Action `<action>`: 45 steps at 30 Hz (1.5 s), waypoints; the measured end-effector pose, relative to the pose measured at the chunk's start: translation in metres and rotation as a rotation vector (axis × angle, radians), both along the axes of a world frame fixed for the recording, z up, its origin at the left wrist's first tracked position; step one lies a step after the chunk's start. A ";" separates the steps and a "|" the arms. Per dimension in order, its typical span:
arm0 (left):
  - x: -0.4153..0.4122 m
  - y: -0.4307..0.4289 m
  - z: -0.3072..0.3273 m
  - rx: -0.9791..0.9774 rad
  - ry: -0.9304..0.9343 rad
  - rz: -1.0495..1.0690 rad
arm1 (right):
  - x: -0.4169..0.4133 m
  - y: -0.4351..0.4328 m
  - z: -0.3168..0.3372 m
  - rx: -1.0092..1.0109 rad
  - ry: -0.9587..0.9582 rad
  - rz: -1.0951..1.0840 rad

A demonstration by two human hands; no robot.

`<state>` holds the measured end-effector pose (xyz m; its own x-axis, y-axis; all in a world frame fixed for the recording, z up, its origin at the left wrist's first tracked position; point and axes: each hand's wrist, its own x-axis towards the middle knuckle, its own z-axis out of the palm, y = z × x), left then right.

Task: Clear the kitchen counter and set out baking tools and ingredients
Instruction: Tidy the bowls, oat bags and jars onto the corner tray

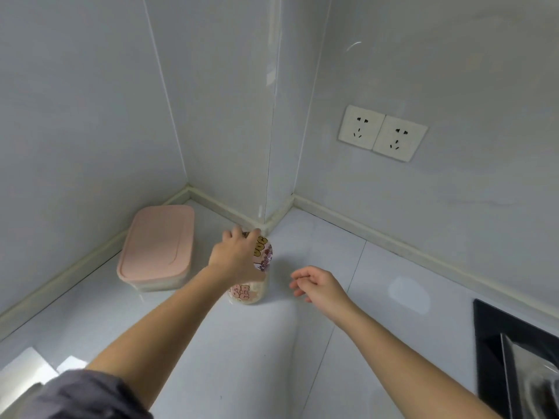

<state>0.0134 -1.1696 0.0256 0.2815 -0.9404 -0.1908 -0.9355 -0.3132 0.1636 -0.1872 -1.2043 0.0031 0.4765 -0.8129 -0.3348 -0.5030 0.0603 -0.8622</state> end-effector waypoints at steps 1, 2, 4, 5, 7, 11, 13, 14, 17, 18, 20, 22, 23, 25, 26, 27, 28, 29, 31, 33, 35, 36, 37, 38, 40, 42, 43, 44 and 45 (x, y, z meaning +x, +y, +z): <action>-0.010 0.009 0.000 -0.003 0.007 -0.012 | -0.003 0.003 -0.002 0.004 0.004 0.003; -0.021 0.020 -0.001 -0.006 0.021 -0.021 | -0.007 0.008 -0.005 0.008 0.009 0.005; -0.039 0.038 -0.002 -0.021 0.045 -0.031 | -0.014 0.017 -0.010 0.020 0.015 0.002; -0.047 0.046 -0.004 -0.034 0.051 -0.029 | -0.018 0.022 -0.012 0.024 0.024 0.002; -0.060 0.062 -0.007 -0.061 0.024 -0.034 | -0.027 0.032 -0.019 0.029 0.031 0.004; -0.079 0.083 -0.014 -0.103 -0.046 -0.019 | -0.038 0.049 -0.035 0.044 0.034 0.008; -0.082 0.092 -0.015 -0.168 -0.053 -0.001 | -0.040 0.057 -0.040 0.041 0.046 0.032; -0.079 0.097 -0.017 -0.212 -0.018 -0.001 | -0.040 0.061 -0.043 0.025 0.062 0.052; -0.060 0.116 -0.026 -0.310 0.403 0.047 | -0.035 0.071 -0.051 -0.020 0.081 0.091; -0.052 0.122 -0.032 -0.321 0.593 0.081 | -0.033 0.073 -0.052 -0.017 0.073 0.088; -0.037 0.135 -0.048 -0.299 0.826 0.092 | -0.029 0.076 -0.054 -0.021 0.070 0.079; -0.029 0.141 -0.064 -0.279 0.876 0.087 | -0.026 0.078 -0.058 -0.021 0.055 0.086; -0.028 0.141 -0.070 -0.287 0.880 0.104 | -0.025 0.079 -0.060 -0.010 0.037 0.095; -0.029 0.140 -0.077 -0.319 0.878 0.152 | -0.021 0.080 -0.065 0.010 0.022 0.128; -0.029 0.139 -0.080 -0.325 0.862 0.160 | -0.021 0.079 -0.068 0.019 0.016 0.150; -0.028 0.138 -0.082 -0.322 0.849 0.155 | -0.020 0.076 -0.071 0.032 0.002 0.179; -0.028 0.138 -0.085 -0.320 0.843 0.142 | -0.021 0.075 -0.072 0.038 -0.005 0.213; -0.028 0.139 -0.089 -0.316 0.852 0.127 | -0.022 0.073 -0.074 0.045 -0.011 0.246; -0.027 0.140 -0.094 -0.306 0.904 0.103 | -0.022 0.070 -0.073 0.055 -0.020 0.285; -0.027 0.138 -0.101 -0.286 1.037 0.106 | -0.020 0.066 -0.074 0.063 -0.033 0.299; -0.028 0.133 -0.105 -0.292 1.129 0.135 | -0.019 0.061 -0.072 0.077 -0.057 0.300; -0.029 0.131 -0.104 -0.302 1.154 0.156 | -0.019 0.060 -0.071 0.097 -0.064 0.296; -0.031 0.129 -0.100 -0.314 1.184 0.182 | -0.019 0.060 -0.067 0.127 -0.083 0.291; -0.034 0.127 -0.095 -0.326 1.211 0.214 | -0.020 0.062 -0.063 0.163 -0.107 0.286; -0.042 0.122 -0.085 -0.356 1.257 0.286 | -0.022 0.071 -0.054 0.218 -0.177 0.248; -0.053 0.117 -0.076 -0.369 1.298 0.340 | -0.024 0.080 -0.042 0.240 -0.260 0.153; -0.060 0.114 -0.070 -0.371 1.311 0.360 | -0.025 0.084 -0.036 0.241 -0.309 0.099; -0.068 0.111 -0.063 -0.370 1.320 0.378 | -0.027 0.087 -0.032 0.238 -0.353 0.043; -0.076 0.109 -0.057 -0.375 1.316 0.402 | -0.026 0.090 -0.028 0.230 -0.386 -0.014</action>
<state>-0.0621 -1.0603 -0.0312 0.3530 -0.8927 -0.2801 0.1013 -0.2611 0.9600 -0.2132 -1.1140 -0.0247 0.5916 -0.7453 -0.3075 -0.1449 0.2769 -0.9499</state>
